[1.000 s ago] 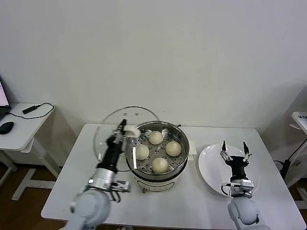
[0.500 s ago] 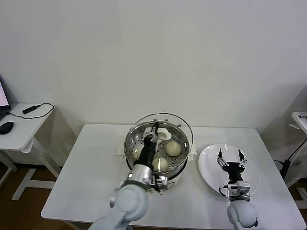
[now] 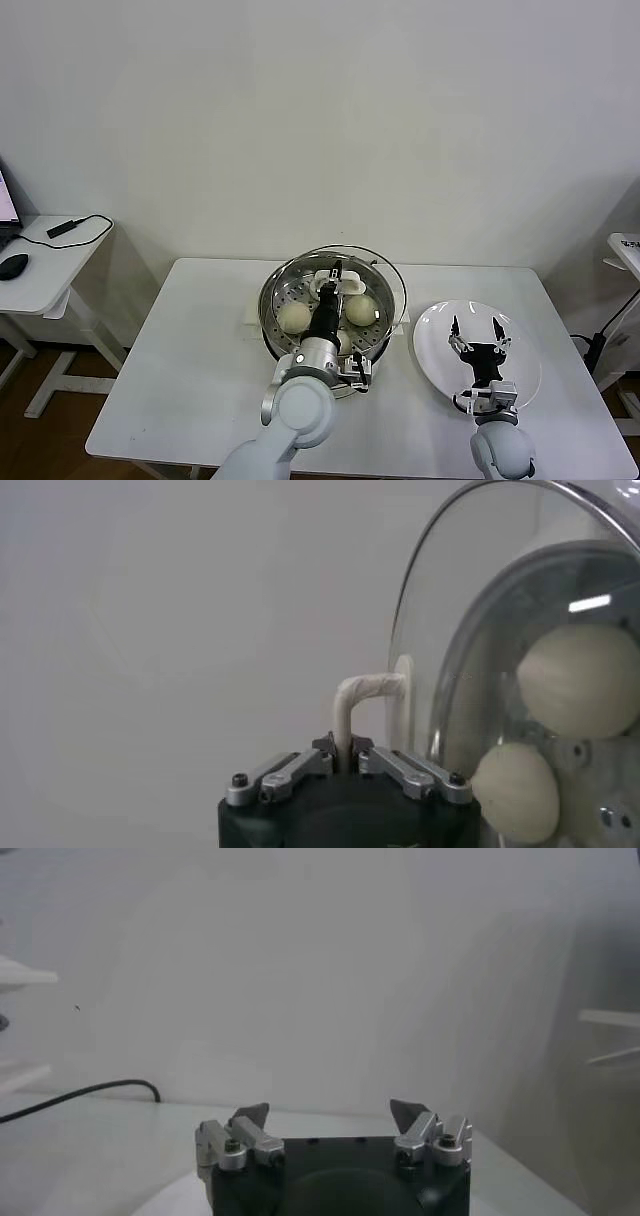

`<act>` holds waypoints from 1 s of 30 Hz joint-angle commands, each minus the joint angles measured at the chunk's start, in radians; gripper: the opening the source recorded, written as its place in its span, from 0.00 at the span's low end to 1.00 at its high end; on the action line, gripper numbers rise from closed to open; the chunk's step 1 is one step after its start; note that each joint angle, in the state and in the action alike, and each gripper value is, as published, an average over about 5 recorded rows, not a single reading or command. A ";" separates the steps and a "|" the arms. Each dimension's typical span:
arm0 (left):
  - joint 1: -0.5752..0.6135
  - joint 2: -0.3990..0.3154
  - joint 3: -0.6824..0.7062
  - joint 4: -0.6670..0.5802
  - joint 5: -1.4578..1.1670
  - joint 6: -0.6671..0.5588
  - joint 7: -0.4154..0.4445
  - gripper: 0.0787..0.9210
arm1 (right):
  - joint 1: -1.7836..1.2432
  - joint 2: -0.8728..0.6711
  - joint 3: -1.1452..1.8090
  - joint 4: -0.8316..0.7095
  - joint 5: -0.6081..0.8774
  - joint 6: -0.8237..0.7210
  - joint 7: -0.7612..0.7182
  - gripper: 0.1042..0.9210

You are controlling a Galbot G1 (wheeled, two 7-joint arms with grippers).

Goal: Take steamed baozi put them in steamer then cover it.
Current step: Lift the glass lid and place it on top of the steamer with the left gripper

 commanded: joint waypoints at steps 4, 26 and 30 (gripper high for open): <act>-0.004 -0.044 -0.032 0.037 0.086 0.009 0.045 0.13 | 0.004 0.006 0.001 -0.014 -0.010 0.012 -0.010 0.88; 0.029 -0.029 -0.054 0.040 0.098 -0.015 0.035 0.13 | 0.013 0.008 0.001 -0.019 -0.014 0.019 -0.009 0.88; 0.032 -0.031 -0.051 0.041 0.107 -0.021 0.033 0.13 | 0.013 0.010 0.001 -0.017 -0.014 0.020 -0.008 0.88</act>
